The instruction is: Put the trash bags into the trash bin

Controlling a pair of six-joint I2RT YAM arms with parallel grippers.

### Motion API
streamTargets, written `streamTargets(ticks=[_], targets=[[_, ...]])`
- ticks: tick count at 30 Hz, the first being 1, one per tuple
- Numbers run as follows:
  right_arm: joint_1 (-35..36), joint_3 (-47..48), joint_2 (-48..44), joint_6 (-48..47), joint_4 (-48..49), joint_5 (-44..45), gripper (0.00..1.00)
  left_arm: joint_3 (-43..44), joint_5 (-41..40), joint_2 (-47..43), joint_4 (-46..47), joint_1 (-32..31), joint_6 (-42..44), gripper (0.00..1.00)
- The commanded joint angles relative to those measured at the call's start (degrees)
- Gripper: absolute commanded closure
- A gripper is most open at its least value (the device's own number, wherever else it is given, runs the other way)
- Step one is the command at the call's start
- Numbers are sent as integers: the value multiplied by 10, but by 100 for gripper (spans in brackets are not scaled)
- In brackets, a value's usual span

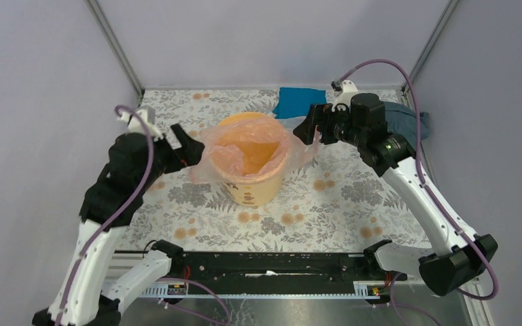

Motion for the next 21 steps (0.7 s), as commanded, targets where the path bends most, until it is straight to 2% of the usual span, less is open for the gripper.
streamTargets(ticks=[1, 6, 9, 13, 15, 17, 18, 21], targets=[[-11, 34, 57, 4, 31, -7, 2, 48, 26, 119, 56, 0, 82, 1], [-49, 32, 93, 28, 78, -61, 12, 64, 5, 180, 60, 0, 105, 4], [-58, 29, 106, 27, 98, -73, 17, 62, -18, 187, 63, 1, 106, 15], [-67, 19, 114, 20, 104, -62, 14, 53, -49, 185, 63, 2, 104, 26], [-73, 13, 123, 22, 112, -65, 12, 47, -58, 185, 64, 5, 104, 28], [-80, 11, 134, 32, 125, -87, 14, 41, -60, 187, 67, 9, 104, 35], [-82, 7, 139, 38, 136, -99, 17, 39, -58, 188, 69, 12, 104, 39], [-82, 6, 159, 57, 171, -136, 37, 37, -52, 194, 80, 19, 101, 45]])
